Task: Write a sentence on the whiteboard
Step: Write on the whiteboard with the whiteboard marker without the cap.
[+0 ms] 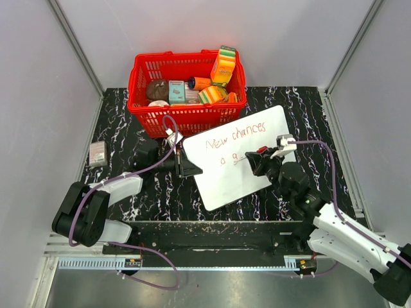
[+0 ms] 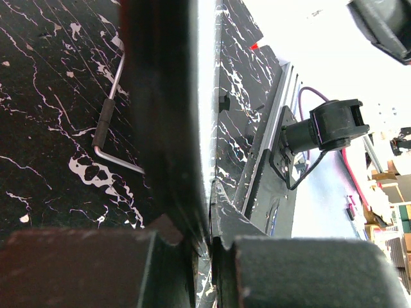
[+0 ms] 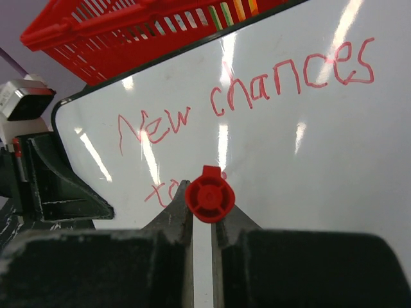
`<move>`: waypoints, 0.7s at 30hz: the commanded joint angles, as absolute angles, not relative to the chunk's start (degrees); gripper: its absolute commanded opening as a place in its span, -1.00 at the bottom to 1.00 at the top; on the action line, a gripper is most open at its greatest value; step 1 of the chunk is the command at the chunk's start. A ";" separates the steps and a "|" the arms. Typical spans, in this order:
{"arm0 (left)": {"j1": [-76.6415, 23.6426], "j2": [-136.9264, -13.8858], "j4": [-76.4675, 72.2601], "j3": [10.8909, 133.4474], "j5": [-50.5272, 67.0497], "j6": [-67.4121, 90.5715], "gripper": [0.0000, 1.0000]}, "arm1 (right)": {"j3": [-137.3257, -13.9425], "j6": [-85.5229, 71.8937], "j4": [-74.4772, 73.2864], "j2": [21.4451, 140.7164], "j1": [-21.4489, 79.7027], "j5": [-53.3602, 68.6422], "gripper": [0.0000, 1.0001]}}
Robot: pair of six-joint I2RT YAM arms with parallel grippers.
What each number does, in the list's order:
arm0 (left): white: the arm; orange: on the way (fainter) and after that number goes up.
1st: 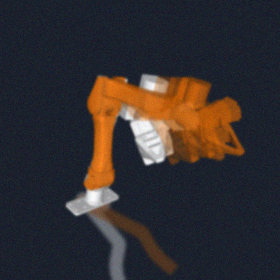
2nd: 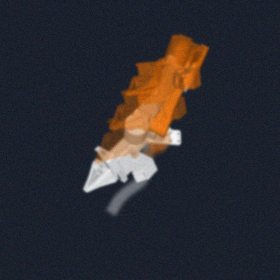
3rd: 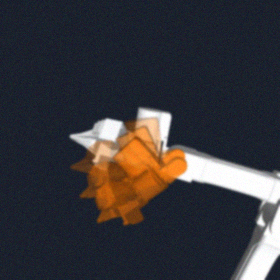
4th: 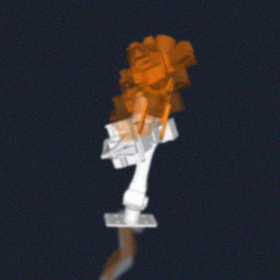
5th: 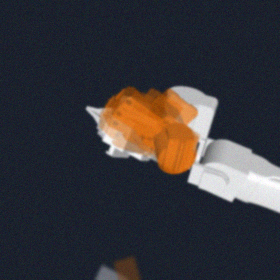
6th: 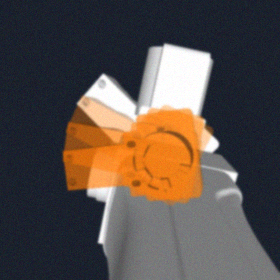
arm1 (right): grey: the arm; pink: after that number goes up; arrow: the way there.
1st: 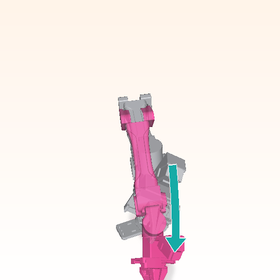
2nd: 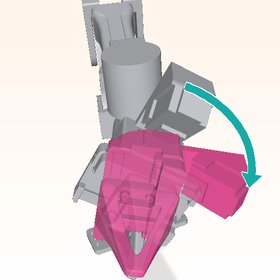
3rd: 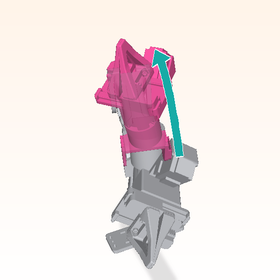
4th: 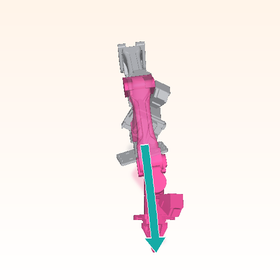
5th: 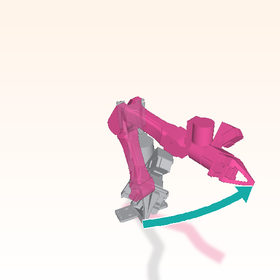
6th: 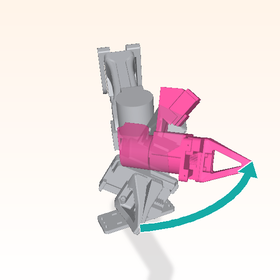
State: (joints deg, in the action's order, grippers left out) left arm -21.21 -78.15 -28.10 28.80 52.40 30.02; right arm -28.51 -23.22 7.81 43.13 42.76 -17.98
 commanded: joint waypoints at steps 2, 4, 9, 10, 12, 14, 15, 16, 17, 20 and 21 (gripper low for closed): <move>-22.50 -79.54 -22.59 27.69 50.01 19.07 -1.00 | -29.79 -22.15 9.58 38.76 42.98 -18.19 -1.00; -22.59 -79.54 -22.50 27.77 50.10 19.07 -1.00 | -30.67 -20.67 9.32 39.28 42.98 -20.11 -1.00; -22.59 -79.54 -22.50 27.86 50.10 18.98 -1.00 | -33.57 -18.81 8.88 43.84 42.89 -24.34 -1.00; -22.59 -79.54 -22.50 27.77 50.10 18.98 -1.00 | -34.10 -18.72 8.79 44.55 42.80 -24.95 -1.00; -22.59 -79.45 -22.50 27.77 50.10 18.98 -1.00 | -35.59 -18.46 8.79 45.96 42.80 -25.22 -1.00; -22.59 -79.45 -22.41 27.69 50.18 18.90 -1.00 | -36.21 -18.46 8.96 46.58 42.54 -25.58 -1.00; -22.50 -79.45 -22.50 27.77 50.10 18.90 -1.00 | -36.99 -18.28 9.05 47.37 42.45 -25.58 -1.00; -22.50 -79.45 -22.50 27.77 50.10 18.98 -1.00 | -37.35 -18.19 9.05 47.72 42.45 -25.58 -1.00; -22.59 -79.54 -22.41 27.69 50.10 18.98 -1.00 | -37.61 -18.11 9.23 48.25 42.45 -25.58 -1.00; -22.59 -79.45 -22.50 27.69 50.10 18.98 -1.00 | -38.14 -18.10 9.67 49.65 42.01 -25.75 -1.00; -22.59 -79.45 -22.41 27.69 50.10 18.98 -1.00 | -38.32 -18.28 9.75 50.27 41.84 -25.58 -1.00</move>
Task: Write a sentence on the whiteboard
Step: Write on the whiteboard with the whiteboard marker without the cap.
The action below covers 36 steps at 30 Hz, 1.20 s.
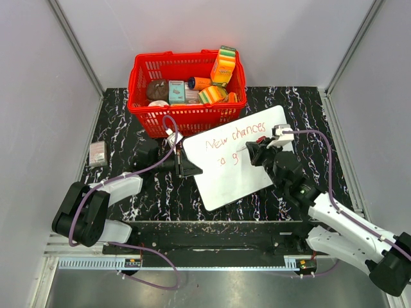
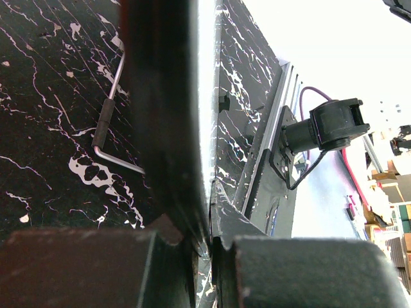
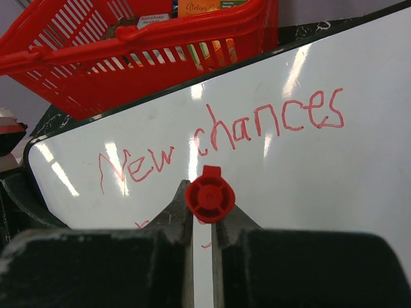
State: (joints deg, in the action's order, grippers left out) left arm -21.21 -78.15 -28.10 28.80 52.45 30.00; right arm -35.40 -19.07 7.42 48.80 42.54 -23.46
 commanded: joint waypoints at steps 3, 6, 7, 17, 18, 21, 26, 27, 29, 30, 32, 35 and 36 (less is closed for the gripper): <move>-22.50 -79.45 -22.41 27.77 50.10 18.98 -1.00 | -38.32 -18.46 9.84 50.97 41.57 -25.75 -1.00; -22.59 -79.54 -22.50 27.77 50.19 18.98 -1.00 | -38.15 -18.54 10.02 51.76 41.22 -25.84 -1.00; -22.59 -79.54 -22.50 27.77 50.19 18.98 -1.00 | -38.14 -18.63 10.11 51.85 40.96 -25.93 -1.00; -22.59 -79.54 -22.50 27.69 50.19 18.98 -1.00 | -35.25 -19.69 10.55 53.79 39.46 -24.79 -1.00; -22.59 -79.63 -22.50 27.86 50.19 18.98 -1.00 | -34.90 -19.69 10.55 53.96 39.38 -24.35 -1.00; -22.59 -79.54 -22.50 27.86 50.27 18.90 -1.00 | -33.84 -20.04 10.28 53.88 39.29 -23.82 -1.00; -22.59 -79.54 -22.50 27.77 50.27 18.90 -1.00 | -32.35 -20.74 9.23 53.44 39.37 -22.94 -1.00; -22.67 -79.54 -22.50 27.86 50.19 18.90 -1.00 | -32.17 -20.92 9.05 53.26 39.29 -22.68 -1.00; -22.68 -79.54 -22.59 27.69 50.19 18.98 -1.00 | -31.73 -21.18 8.44 52.56 39.37 -22.50 -1.00; -22.68 -79.54 -22.59 27.69 50.27 18.98 -1.00 | -31.64 -21.18 8.26 52.38 39.38 -22.33 -1.00; -22.59 -79.54 -22.59 27.77 50.19 18.98 -1.00 | -31.29 -21.27 7.65 51.68 39.37 -22.24 -1.00; -22.59 -79.63 -22.59 27.77 50.19 18.90 -1.00 | -30.85 -21.27 7.12 50.89 39.37 -21.80 -1.00; -22.67 -79.63 -22.59 27.86 50.27 18.98 -1.00 | -30.85 -21.27 6.95 50.71 39.29 -21.54 -1.00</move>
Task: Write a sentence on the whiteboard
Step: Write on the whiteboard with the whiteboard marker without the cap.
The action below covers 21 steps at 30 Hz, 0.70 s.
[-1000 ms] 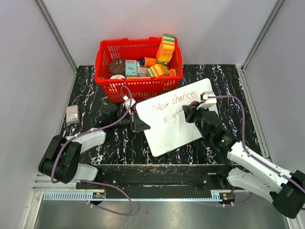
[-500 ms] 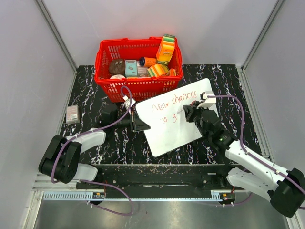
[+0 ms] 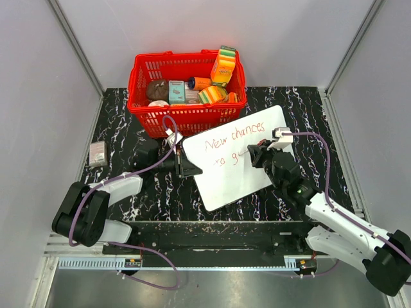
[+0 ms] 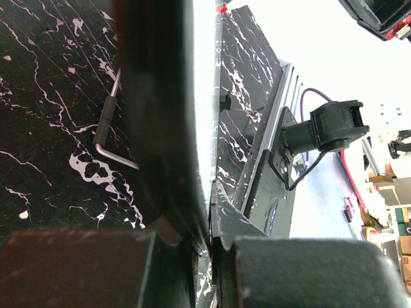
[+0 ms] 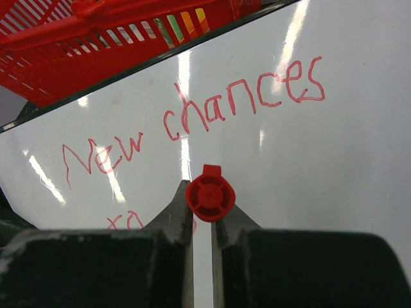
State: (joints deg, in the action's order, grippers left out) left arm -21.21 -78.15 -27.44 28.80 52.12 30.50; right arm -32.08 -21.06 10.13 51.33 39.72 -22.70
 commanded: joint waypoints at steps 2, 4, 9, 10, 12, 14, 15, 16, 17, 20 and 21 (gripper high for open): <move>-22.68 -79.63 -22.59 27.77 50.27 18.90 -1.00 | -30.59 -21.44 6.68 50.36 39.37 -21.10 -1.00; -22.68 -79.63 -22.59 27.77 50.19 18.90 -1.00 | -30.24 -21.62 6.50 50.19 39.29 -21.01 -1.00; -22.59 -79.63 -22.59 27.77 50.27 18.98 -1.00 | -30.32 -21.53 6.68 50.62 39.38 -21.53 -1.00; -22.59 -79.63 -22.59 27.77 50.27 18.98 -1.00 | -30.67 -21.53 7.03 50.62 39.29 -21.71 -1.00; -22.67 -79.63 -22.59 27.77 50.27 18.98 -1.00 | -30.94 -21.27 7.38 51.06 39.37 -22.15 -1.00; -22.59 -79.63 -22.68 27.77 50.19 18.90 -1.00 | -31.64 -21.10 8.08 51.68 39.37 -22.59 -1.00; -22.59 -79.72 -22.68 27.77 50.19 18.98 -1.00 | -31.90 -21.01 8.61 51.94 39.37 -22.67 -1.00; -22.59 -79.63 -22.68 27.77 50.19 18.98 -1.00 | -32.43 -20.83 8.87 52.20 39.29 -22.68 -1.00; -22.67 -79.54 -22.59 27.86 50.19 18.98 -1.00 | -32.78 -20.40 9.14 52.82 39.29 -22.76 -1.00; -22.68 -79.63 -22.59 27.86 50.19 18.90 -1.00 | -34.10 -19.52 9.67 53.96 39.29 -23.55 -1.00; -22.68 -79.63 -22.59 27.86 50.27 18.90 -1.00 | -34.28 -19.51 9.84 54.14 39.29 -23.82 -1.00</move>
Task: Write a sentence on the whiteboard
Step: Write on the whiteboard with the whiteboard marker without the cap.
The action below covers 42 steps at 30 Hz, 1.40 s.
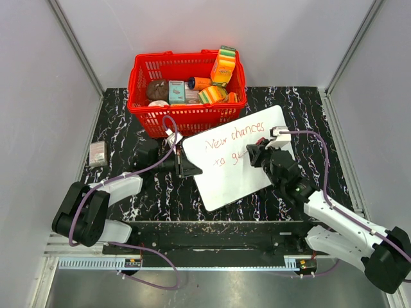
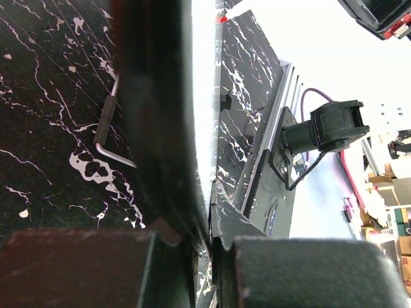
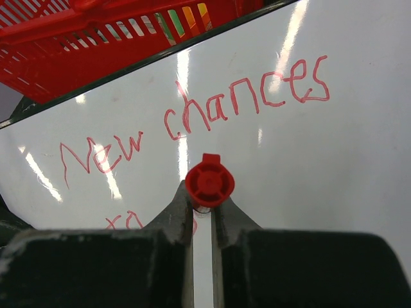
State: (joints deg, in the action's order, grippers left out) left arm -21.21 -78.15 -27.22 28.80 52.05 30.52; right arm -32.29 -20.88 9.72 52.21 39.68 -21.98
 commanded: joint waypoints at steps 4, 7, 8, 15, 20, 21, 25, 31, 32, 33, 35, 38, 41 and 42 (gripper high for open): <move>-22.59 -79.63 -22.68 27.86 50.36 18.90 -1.00 | -35.07 -19.07 10.81 54.40 39.29 -24.35 -1.00; -22.68 -79.63 -22.68 27.86 50.36 18.90 -1.00 | -35.42 -19.07 11.07 54.67 39.11 -24.52 -1.00; -22.68 -79.63 -22.59 27.77 50.36 18.90 -1.00 | -35.59 -19.07 11.16 54.67 39.02 -24.78 -1.00; -22.68 -79.63 -22.67 27.86 50.45 18.81 -1.00 | -36.03 -18.90 11.87 54.23 38.76 -25.14 -1.00; -22.76 -79.63 -22.68 27.77 50.45 18.90 -1.00 | -35.95 -19.07 12.74 53.70 38.50 -24.96 -1.00; -22.68 -79.63 -22.68 27.86 50.45 18.90 -1.00 | -35.95 -19.16 12.83 53.61 38.41 -24.96 -1.00; -22.68 -79.63 -22.68 27.77 50.45 18.90 -1.00 | -35.95 -19.16 13.27 53.70 38.15 -25.49 -1.00; -22.76 -79.63 -22.59 27.77 50.45 18.90 -1.00 | -36.03 -19.34 14.59 53.53 37.62 -25.58 -1.00; -22.68 -79.54 -22.59 27.86 50.54 18.81 -1.00 | -36.04 -19.42 14.59 53.70 37.53 -25.66 -1.00; -22.68 -79.63 -22.59 27.77 50.45 18.90 -1.00 | -36.21 -19.42 14.68 53.96 37.44 -25.58 -1.00; -22.68 -79.63 -22.59 27.77 50.45 18.81 -1.00 | -36.39 -19.42 14.85 53.88 37.18 -25.49 -1.00; -22.76 -79.63 -22.50 27.77 50.36 18.90 -1.00 | -36.47 -19.42 15.03 53.70 36.83 -25.23 -1.00; -22.68 -79.54 -22.50 27.77 50.36 18.90 -1.00 | -36.30 -19.42 14.94 53.79 36.74 -25.05 -1.00; -22.76 -79.63 -22.50 27.86 50.45 18.90 -1.00 | -36.12 -19.42 14.85 53.79 36.65 -24.96 -1.00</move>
State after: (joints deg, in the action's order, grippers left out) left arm -21.21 -78.15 -27.53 28.80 52.27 30.44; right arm -34.11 -20.14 12.29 53.91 37.30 -23.35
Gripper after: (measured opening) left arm 0.094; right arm 0.110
